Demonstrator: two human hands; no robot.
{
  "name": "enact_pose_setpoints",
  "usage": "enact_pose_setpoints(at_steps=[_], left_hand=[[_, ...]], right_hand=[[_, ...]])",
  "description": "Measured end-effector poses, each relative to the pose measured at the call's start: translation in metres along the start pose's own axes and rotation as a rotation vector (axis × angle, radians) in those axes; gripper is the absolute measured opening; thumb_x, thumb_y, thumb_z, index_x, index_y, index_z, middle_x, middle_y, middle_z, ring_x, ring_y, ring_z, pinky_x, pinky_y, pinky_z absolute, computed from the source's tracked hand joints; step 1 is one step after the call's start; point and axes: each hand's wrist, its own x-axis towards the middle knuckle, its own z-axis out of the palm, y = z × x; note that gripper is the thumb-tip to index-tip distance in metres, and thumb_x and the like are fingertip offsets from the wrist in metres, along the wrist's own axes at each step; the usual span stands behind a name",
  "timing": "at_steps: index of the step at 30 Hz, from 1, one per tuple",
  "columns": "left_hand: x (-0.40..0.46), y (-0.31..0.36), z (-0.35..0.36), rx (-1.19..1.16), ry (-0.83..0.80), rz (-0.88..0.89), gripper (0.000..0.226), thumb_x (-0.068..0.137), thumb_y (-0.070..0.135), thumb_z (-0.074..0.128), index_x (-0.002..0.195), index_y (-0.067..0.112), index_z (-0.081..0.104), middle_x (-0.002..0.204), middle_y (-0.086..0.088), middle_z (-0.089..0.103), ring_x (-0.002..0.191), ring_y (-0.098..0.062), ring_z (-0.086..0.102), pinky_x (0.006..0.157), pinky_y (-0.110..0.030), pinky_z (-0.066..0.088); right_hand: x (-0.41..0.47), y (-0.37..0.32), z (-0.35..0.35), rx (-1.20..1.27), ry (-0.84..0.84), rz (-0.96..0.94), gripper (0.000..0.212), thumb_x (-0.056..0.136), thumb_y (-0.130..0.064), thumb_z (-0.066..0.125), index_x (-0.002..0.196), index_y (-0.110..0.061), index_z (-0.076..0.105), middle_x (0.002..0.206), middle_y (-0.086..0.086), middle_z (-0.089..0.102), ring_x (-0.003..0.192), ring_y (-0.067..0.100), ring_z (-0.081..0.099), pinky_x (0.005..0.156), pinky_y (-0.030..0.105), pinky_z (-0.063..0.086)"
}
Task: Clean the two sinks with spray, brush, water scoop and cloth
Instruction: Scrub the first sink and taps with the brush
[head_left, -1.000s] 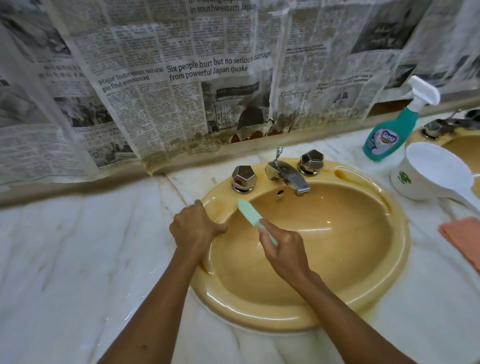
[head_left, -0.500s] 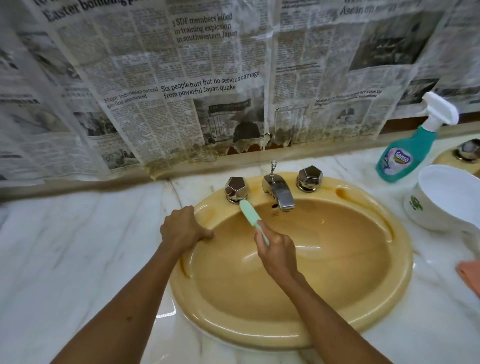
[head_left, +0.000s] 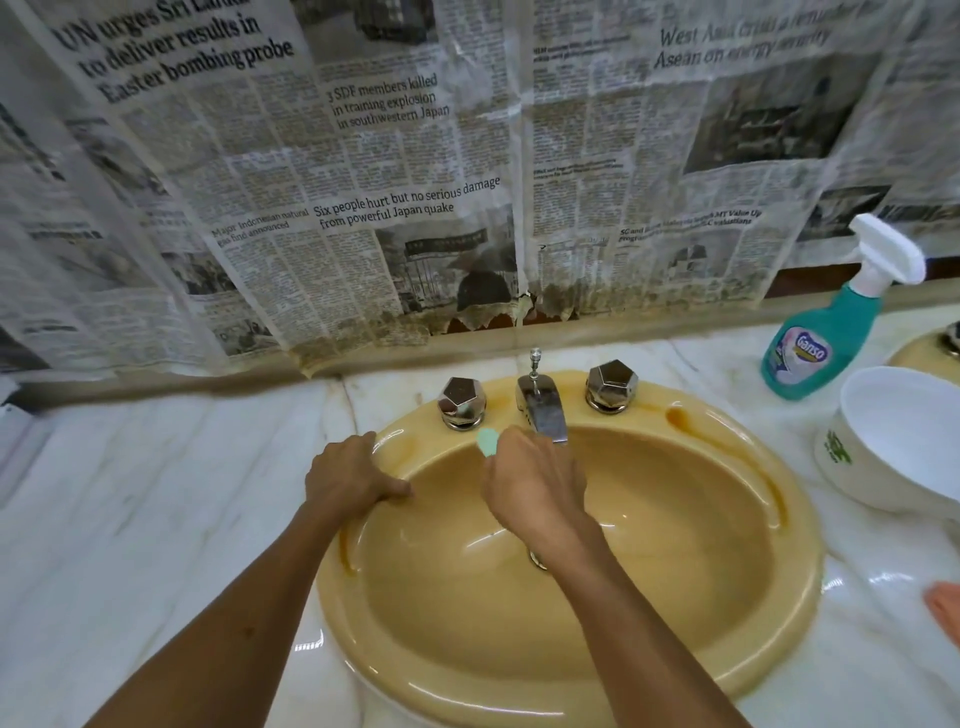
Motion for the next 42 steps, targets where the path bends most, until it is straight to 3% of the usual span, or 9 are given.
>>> enact_pose_setpoints(at_steps=[4,7,10,13,20,25,29,36,42], left_hand=[[-0.001,-0.001,0.001,-0.019,0.0,-0.004,0.076,0.059,0.062,0.081,0.122,0.026,0.057,0.112,0.001,0.066,0.106,-0.024,0.058,0.079,-0.034,0.049],[0.0,-0.004,0.001,-0.022,0.015,0.011,0.069,0.058,0.062,0.081,0.113,0.026,0.059,0.096,0.005,0.062,0.099,-0.024,0.059,0.071,-0.032,0.045],[0.003,-0.006,0.002,-0.017,0.017,0.021,0.067,0.057,0.063,0.08,0.109,0.027,0.059,0.088,0.007,0.057,0.096,-0.023,0.059,0.069,-0.032,0.045],[0.007,-0.01,0.006,-0.022,0.023,0.03,0.069,0.054,0.067,0.079,0.107,0.028,0.058,0.092,0.006,0.061,0.093,-0.021,0.059,0.071,-0.031,0.047],[0.009,-0.012,0.006,-0.05,0.017,0.032,0.065,0.05,0.066,0.079,0.097,0.028,0.056,0.094,0.003,0.063,0.09,-0.022,0.058,0.064,-0.03,0.041],[0.008,-0.013,0.006,-0.031,0.025,0.052,0.065,0.052,0.068,0.079,0.096,0.028,0.053,0.096,0.003,0.063,0.092,-0.023,0.059,0.063,-0.03,0.039],[0.01,-0.013,0.007,-0.025,0.022,0.049,0.066,0.052,0.067,0.078,0.1,0.027,0.055,0.098,0.003,0.063,0.091,-0.022,0.058,0.063,-0.03,0.04],[0.007,-0.01,0.002,0.014,0.026,0.042,0.064,0.056,0.065,0.078,0.102,0.026,0.056,0.093,0.004,0.058,0.083,-0.02,0.05,0.064,-0.029,0.038],[0.006,-0.009,0.001,0.015,0.02,0.048,0.064,0.055,0.065,0.078,0.099,0.026,0.053,0.098,0.002,0.062,0.091,-0.022,0.058,0.063,-0.029,0.038]], right_hand=[[0.036,-0.016,-0.043,0.02,-0.063,-0.043,0.016,0.098,-0.015,0.048,0.11,-0.013,0.059,0.111,0.011,0.061,0.094,0.03,0.051,0.072,0.036,0.04],[0.081,-0.028,-0.036,0.073,-0.095,-0.039,0.003,0.095,-0.012,0.053,0.094,-0.011,0.056,0.111,0.012,0.062,0.099,0.033,0.055,0.089,0.045,0.048],[0.096,-0.035,-0.023,-0.027,-0.059,-0.053,0.02,0.093,-0.008,0.05,0.109,-0.01,0.062,0.116,0.016,0.061,0.105,0.037,0.056,0.092,0.053,0.049],[0.085,-0.031,-0.019,-0.23,-0.06,-0.108,0.032,0.094,-0.005,0.041,0.122,-0.009,0.058,0.12,0.016,0.061,0.111,0.036,0.056,0.093,0.05,0.049],[0.09,-0.038,-0.02,-0.244,-0.023,-0.129,0.029,0.093,-0.003,0.044,0.116,-0.007,0.06,0.118,0.017,0.062,0.107,0.035,0.058,0.088,0.044,0.052],[0.068,-0.023,-0.024,-0.276,-0.106,-0.11,0.026,0.098,-0.008,0.038,0.119,-0.005,0.052,0.116,0.017,0.058,0.099,0.034,0.054,0.071,0.037,0.039],[0.084,-0.026,-0.028,-0.125,-0.123,-0.081,0.008,0.098,-0.013,0.041,0.097,-0.01,0.047,0.106,0.016,0.058,0.085,0.027,0.051,0.065,0.033,0.037],[0.082,-0.009,-0.031,-0.103,-0.192,-0.058,0.017,0.099,-0.019,0.04,0.083,-0.015,0.045,0.085,0.008,0.056,0.07,0.02,0.05,0.056,0.033,0.035],[0.083,-0.03,-0.022,-0.145,-0.12,-0.041,0.006,0.097,-0.012,0.04,0.092,-0.01,0.042,0.086,0.008,0.047,0.082,0.029,0.05,0.061,0.034,0.037]])
